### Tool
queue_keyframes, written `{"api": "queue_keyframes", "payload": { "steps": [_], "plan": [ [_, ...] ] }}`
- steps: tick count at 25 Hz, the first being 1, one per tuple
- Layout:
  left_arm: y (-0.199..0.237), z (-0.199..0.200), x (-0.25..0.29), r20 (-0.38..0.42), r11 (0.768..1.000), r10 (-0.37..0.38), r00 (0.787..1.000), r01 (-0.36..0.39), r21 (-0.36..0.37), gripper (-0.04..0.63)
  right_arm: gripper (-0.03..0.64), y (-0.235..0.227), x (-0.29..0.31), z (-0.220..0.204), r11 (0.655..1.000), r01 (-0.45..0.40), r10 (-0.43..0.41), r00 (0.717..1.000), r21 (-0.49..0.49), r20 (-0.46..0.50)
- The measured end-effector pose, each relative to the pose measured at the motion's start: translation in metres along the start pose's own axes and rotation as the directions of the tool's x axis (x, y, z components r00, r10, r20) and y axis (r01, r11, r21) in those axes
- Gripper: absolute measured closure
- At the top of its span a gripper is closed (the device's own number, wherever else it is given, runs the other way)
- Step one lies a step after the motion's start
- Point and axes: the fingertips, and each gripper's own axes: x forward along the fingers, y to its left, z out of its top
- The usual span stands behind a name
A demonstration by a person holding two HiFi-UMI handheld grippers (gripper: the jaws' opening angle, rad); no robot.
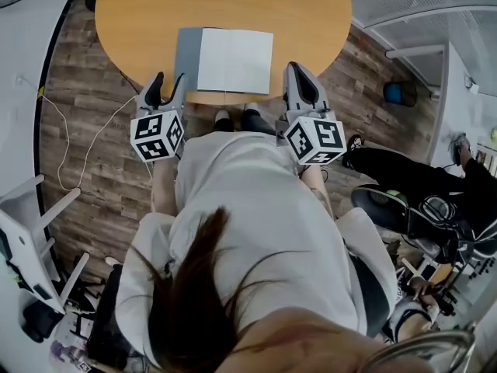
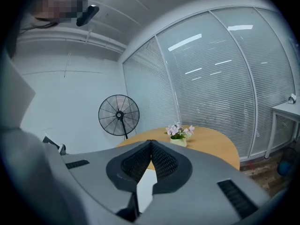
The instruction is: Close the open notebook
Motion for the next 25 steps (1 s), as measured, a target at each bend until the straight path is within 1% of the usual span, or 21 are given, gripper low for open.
{"api": "queue_keyframes", "payload": {
  "steps": [4, 9, 19, 25],
  "plan": [
    [0.003, -0.036, 0.012, -0.088, 1.0, -0.016, 0.996, 0.014, -0.024, 0.336, 0.614, 0.002, 0.001, -0.003, 1.0, -0.001, 0.001, 1.0, -0.007, -0.017],
    [0.013, -0.072, 0.025, -0.156, 0.998, -0.011, 0.988, 0.002, -0.056, 0.334, 0.614, 0.006, 0.004, -0.008, 1.0, -0.007, 0.006, 0.999, -0.025, -0.048],
    [0.033, -0.113, 0.054, -0.227, 0.99, -0.007, 0.974, -0.026, -0.142, 0.334, 0.614, 0.008, 0.017, -0.006, 0.998, -0.025, 0.02, 0.996, -0.064, -0.09],
    [0.028, -0.129, 0.068, -0.268, 0.983, -0.011, 0.963, -0.039, -0.18, 0.324, 0.614, 0.003, 0.026, -0.002, 0.996, -0.033, 0.024, 0.993, -0.077, -0.113]
  ]
}}
